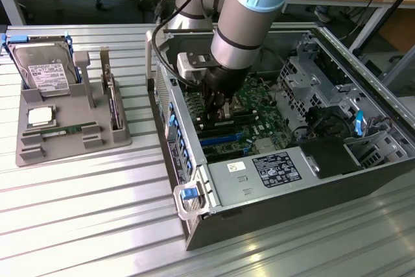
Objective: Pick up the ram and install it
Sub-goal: 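Press down the ram until it locks into place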
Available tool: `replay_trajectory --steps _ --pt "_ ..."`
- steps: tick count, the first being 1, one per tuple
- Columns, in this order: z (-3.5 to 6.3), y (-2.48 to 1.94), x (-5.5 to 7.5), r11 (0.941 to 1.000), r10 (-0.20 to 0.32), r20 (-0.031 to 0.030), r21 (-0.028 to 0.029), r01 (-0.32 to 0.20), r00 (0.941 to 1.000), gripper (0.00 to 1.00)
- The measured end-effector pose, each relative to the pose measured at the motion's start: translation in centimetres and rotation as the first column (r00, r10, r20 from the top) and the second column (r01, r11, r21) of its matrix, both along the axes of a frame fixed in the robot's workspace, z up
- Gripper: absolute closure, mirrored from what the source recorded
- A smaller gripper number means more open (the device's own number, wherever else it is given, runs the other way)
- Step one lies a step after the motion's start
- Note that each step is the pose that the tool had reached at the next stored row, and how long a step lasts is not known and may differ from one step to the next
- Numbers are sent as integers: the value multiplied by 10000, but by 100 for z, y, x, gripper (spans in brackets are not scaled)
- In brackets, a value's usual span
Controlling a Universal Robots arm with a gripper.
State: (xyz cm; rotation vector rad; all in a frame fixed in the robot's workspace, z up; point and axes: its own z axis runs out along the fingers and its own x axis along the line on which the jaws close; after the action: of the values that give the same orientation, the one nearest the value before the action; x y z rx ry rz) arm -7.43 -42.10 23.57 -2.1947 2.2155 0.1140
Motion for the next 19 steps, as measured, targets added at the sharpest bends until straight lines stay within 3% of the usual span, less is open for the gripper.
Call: replay_trajectory --steps 4,5,6,7,10,14,19 --pt "-71 -6 -5 10000 -2 -4 7 2 10000 89" --pt "-75 -8 -6 10000 0 -2 34 0 10000 89" --pt "-17 -4 -4 10000 0 11 74 0 10000 89" --pt "46 -7 -6 10000 0 0 58 0 10000 89" --pt "115 -7 -6 10000 0 -1 57 0 10000 89" --pt "220 -7 30 10000 1 0 83 -1 10000 89" --pt "266 -7 33 9999 0 1 134 0 10000 89"
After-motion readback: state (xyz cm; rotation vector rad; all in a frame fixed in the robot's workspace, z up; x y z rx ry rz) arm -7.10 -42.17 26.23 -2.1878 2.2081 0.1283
